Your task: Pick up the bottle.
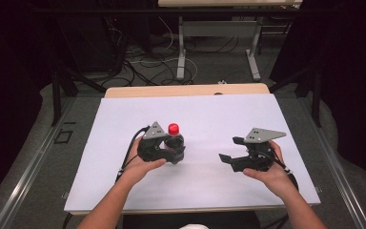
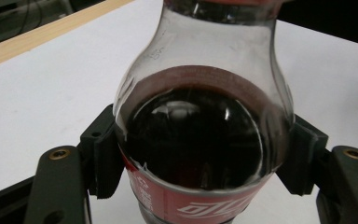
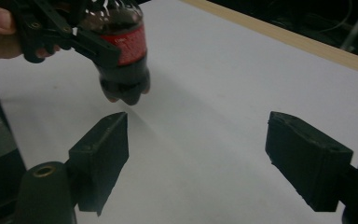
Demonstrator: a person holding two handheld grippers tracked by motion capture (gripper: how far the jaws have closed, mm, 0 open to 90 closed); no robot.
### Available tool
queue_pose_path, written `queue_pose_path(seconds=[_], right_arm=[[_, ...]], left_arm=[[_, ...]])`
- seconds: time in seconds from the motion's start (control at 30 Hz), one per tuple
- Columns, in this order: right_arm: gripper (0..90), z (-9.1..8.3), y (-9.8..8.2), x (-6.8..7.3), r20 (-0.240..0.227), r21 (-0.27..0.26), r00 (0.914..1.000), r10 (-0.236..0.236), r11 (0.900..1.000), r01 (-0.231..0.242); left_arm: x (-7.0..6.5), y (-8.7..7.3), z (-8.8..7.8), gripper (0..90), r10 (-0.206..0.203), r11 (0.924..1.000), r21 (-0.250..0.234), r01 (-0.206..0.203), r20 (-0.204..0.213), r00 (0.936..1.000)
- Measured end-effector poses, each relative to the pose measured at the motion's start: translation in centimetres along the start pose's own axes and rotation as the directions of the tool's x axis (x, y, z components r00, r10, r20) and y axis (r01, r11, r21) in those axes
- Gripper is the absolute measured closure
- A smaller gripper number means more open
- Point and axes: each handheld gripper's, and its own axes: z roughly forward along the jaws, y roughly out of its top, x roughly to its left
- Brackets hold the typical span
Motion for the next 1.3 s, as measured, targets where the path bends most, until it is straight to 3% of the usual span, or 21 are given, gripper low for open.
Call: queue_pose_path(seconds=[0.03, 0.07, 0.1, 0.27, 0.37, 0.5, 0.6, 0.8, 1.03, 1.17, 1.3], right_arm=[[23.5, 0.0, 0.0, 0.0, 0.000, 0.000, 1.0000, 0.000, 1.000, 0.000], [28.2, 0.1, 0.8, 0.5, -0.039, 0.026, 0.9986, -0.036, 0.999, 0.037], [30.9, 0.0, 1.3, 0.7, -0.053, 0.043, 0.9976, -0.044, 0.998, 0.046], [35.1, 0.0, 3.0, 1.7, -0.120, 0.043, 0.9907, -0.063, 0.997, 0.069], [37.6, 0.2, 4.6, 2.7, -0.186, 0.043, 0.9788, -0.087, 0.994, 0.096], [37.7, 0.5, 6.0, 3.6, -0.187, 0.042, 0.9764, -0.108, 0.992, 0.118], [40.4, 0.8, 6.8, 4.1, -0.188, 0.011, 0.9753, -0.116, 0.993, 0.120], [44.3, 1.9, 7.5, 5.2, -0.223, -0.012, 0.9695, -0.101, 0.995, 0.101], [53.5, 3.1, 7.6, 6.5, -0.221, 0.019, 0.9698, -0.104, 0.994, 0.111], [59.6, 3.7, 7.6, 6.9, -0.179, 0.035, 0.9744, -0.136, 0.989, 0.145], [61.0, 3.8, 7.5, 6.8, -0.193, 0.038, 0.9727, -0.128, 0.990, 0.138]], left_arm=[[-0.4, 0.0, -0.1, 30.3, 0.005, 1.0000, 0.000, -0.005, 0.008, 1.0000], [-1.1, 0.0, -0.3, 30.3, 0.010, 0.9999, 0.010, -0.011, 0.028, 0.9996], [-1.5, 0.1, -0.4, 30.3, 0.016, 0.9998, 0.012, -0.016, 0.035, 0.9992], [-2.7, 0.1, -0.7, 30.3, 0.038, 0.9992, 0.010, -0.039, 0.061, 0.9974], [-3.9, 0.1, -0.6, 30.3, 0.043, 0.9990, -0.008, -0.043, 0.079, 0.9959], [-4.8, 0.0, -0.4, 30.3, 0.060, 0.9982, 0.002, -0.060, 0.095, 0.9937], [-5.4, -0.2, -0.2, 30.3, 0.064, 0.9978, 0.012, -0.065, 0.101, 0.9928], [-6.2, -0.4, 0.3, 30.3, 0.066, 0.9974, 0.019, -0.069, 0.120, 0.9905], [-6.8, -0.4, 0.7, 30.3, 0.071, 0.9971, 0.019, -0.074, 0.137, 0.9880], [-6.9, -0.5, 0.8, 30.3, 0.076, 0.9968, 0.014, -0.079, 0.141, 0.9871], [-7.0, -0.6, 0.7, 30.3, 0.070, 0.9972, 0.016, -0.073, 0.147, 0.9866]])
